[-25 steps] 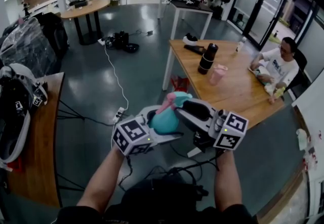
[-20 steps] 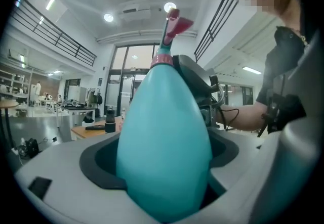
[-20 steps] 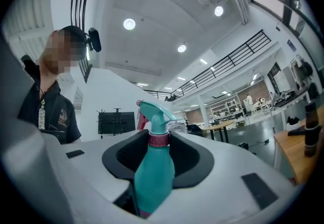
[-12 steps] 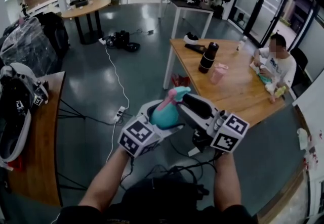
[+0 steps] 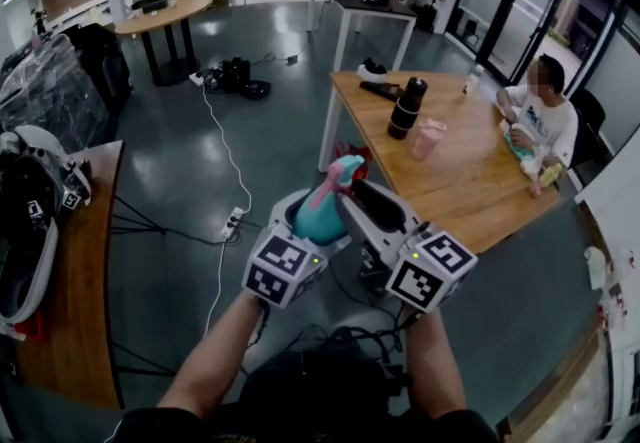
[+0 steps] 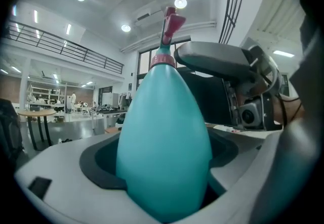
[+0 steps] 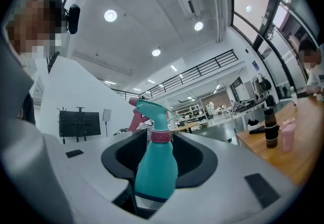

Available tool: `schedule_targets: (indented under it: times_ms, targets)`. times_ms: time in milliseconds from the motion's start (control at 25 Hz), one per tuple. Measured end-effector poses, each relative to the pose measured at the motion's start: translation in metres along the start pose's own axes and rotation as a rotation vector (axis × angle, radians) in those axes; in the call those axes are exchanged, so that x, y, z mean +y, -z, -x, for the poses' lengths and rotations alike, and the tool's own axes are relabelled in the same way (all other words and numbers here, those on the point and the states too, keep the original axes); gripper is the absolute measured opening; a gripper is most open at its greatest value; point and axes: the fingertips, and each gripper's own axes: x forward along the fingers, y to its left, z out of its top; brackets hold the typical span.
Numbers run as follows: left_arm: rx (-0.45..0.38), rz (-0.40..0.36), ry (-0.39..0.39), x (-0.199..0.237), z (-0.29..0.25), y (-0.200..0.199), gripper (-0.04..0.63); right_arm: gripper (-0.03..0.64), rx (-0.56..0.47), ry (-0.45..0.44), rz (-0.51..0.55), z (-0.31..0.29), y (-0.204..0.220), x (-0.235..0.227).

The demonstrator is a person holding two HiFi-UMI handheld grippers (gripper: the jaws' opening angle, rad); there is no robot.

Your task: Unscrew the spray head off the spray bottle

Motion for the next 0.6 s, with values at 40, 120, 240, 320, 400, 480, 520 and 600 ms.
schedule_targets:
  times_ms: [40, 120, 240, 320, 400, 480, 520, 600]
  targets:
    - [0.002, -0.007, 0.001, -0.001, -0.001, 0.001, 0.445, 0.155, -0.001, 0.010, 0.003, -0.001, 0.000, 0.000]
    - [0.004, -0.017, 0.007, -0.004, -0.002, 0.001, 0.445, 0.153, -0.004, 0.029, 0.013, -0.002, 0.000, -0.003]
    - [0.001, -0.019, 0.043, -0.009, -0.001, 0.000, 0.445, 0.138, 0.007, 0.010, 0.035, 0.000, 0.000, -0.002]
    - [-0.008, -0.022, 0.083, -0.012, 0.001, -0.002, 0.445, 0.137, 0.017, -0.035, 0.046, 0.001, -0.002, 0.000]
    - [-0.019, -0.021, 0.132, -0.017, 0.002, -0.005, 0.445, 0.135, 0.020, -0.088, 0.054, 0.004, -0.004, 0.003]
    - [-0.034, -0.020, 0.194, -0.025, 0.006, -0.009, 0.445, 0.135, 0.022, -0.151, 0.061, 0.008, -0.006, 0.008]
    - [-0.042, -0.019, 0.229, -0.029, 0.008, -0.011, 0.445, 0.135, 0.022, -0.187, 0.064, 0.010, -0.006, 0.011]
    - [-0.050, -0.009, 0.299, -0.037, 0.014, -0.012, 0.445, 0.135, 0.021, -0.258, 0.063, 0.014, -0.007, 0.017]
